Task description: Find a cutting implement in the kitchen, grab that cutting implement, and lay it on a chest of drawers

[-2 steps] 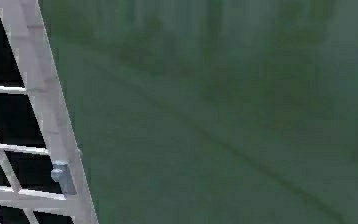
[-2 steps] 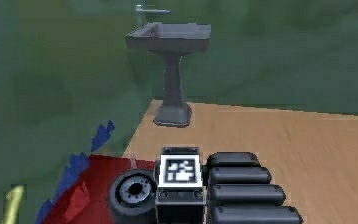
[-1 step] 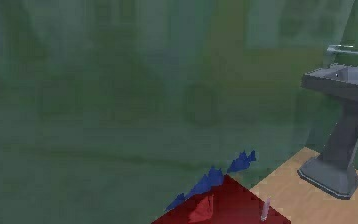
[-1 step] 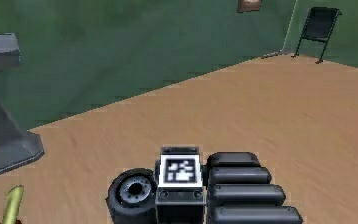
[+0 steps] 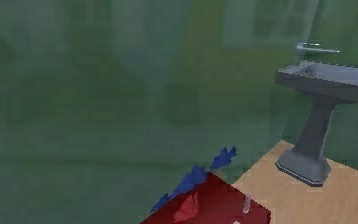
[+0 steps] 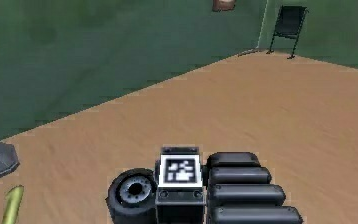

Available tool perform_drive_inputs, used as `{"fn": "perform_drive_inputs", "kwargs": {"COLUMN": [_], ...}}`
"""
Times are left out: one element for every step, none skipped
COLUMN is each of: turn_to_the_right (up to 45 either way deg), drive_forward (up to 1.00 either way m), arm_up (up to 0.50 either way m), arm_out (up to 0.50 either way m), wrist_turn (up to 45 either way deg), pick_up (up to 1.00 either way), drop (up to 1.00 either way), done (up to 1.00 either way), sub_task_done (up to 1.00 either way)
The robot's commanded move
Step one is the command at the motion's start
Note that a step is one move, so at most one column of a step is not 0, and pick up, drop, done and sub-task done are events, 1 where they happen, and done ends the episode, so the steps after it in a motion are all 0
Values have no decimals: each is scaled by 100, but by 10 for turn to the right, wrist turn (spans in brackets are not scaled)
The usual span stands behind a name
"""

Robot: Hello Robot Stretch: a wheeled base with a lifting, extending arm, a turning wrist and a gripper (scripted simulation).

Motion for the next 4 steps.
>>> {"fn": "perform_drive_inputs", "kwargs": {"turn_to_the_right": [-450,-450,-240,450], "drive_forward": [0,0,0,0], "arm_up": [0,0,0,0], "arm_out": [0,0,0,0], "wrist_turn": [0,0,0,0], "pick_up": [0,0,0,0], "drop": [0,0,0,0], "done": [0,0,0,0], "sub_task_done": [0,0,0,0]}}
